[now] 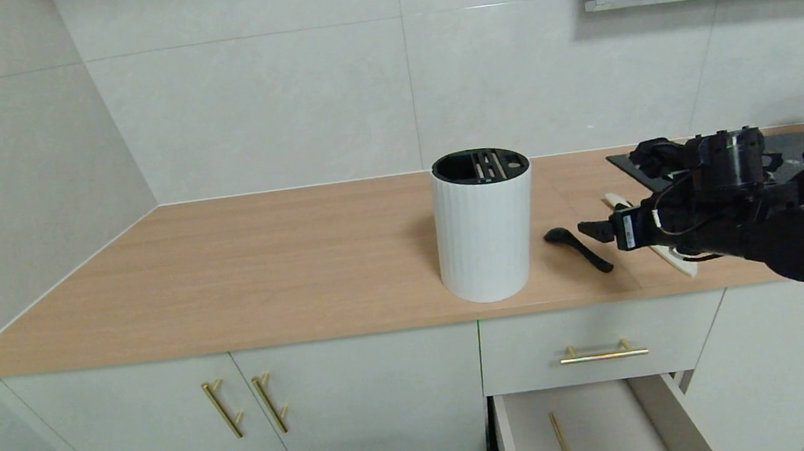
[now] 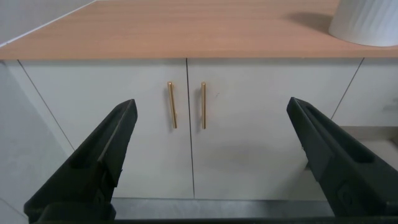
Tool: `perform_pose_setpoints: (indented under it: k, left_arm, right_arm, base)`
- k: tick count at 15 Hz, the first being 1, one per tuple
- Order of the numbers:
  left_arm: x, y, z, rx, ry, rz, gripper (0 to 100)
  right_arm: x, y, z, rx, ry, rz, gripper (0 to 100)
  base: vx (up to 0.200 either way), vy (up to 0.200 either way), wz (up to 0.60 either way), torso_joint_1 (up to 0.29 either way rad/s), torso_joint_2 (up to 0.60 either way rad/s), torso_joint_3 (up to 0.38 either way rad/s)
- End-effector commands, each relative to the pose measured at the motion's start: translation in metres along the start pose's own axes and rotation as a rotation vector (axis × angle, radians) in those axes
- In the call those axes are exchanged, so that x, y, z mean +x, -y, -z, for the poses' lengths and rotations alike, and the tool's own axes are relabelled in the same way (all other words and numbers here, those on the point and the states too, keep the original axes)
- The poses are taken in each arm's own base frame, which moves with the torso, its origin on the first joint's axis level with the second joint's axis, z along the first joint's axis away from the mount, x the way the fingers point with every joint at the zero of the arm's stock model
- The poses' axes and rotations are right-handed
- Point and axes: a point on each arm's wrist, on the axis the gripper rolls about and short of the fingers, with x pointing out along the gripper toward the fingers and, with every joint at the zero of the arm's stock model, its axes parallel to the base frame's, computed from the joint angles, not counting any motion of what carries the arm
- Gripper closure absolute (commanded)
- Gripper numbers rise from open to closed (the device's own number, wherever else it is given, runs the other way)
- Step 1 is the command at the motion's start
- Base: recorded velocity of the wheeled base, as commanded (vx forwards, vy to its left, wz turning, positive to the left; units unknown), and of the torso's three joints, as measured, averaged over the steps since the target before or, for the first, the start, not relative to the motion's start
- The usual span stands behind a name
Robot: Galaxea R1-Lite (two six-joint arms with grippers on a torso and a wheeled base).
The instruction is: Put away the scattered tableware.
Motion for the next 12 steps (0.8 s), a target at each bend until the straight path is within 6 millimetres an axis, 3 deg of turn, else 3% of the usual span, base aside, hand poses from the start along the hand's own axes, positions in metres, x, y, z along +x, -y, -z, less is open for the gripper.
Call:
perform_pose_setpoints:
  k: [1,5,12]
  left_arm:
    - [0.000,0.000,0.000,0.000,0.000,0.001,0]
    - [0.000,0.000,0.000,0.000,0.000,-0.001,0]
    - [0.000,0.000,0.000,0.000,0.000,-0.001,0]
  right_arm:
    - [0.040,0.002,0.041,-0.005,-0.061,-0.001,0]
    - [0.062,0.001,0.063,-0.060,-0.095,0.002,0]
    - [0.062,0.002,0.060,-0.059,-0.053,0.007,0]
  base:
    - [0.000,0.000,0.00,0.000,0.00,0.000]
    - [0.000,0.000,0.00,0.000,0.00,0.000]
    - [0.000,0.000,0.00,0.000,0.00,0.000]
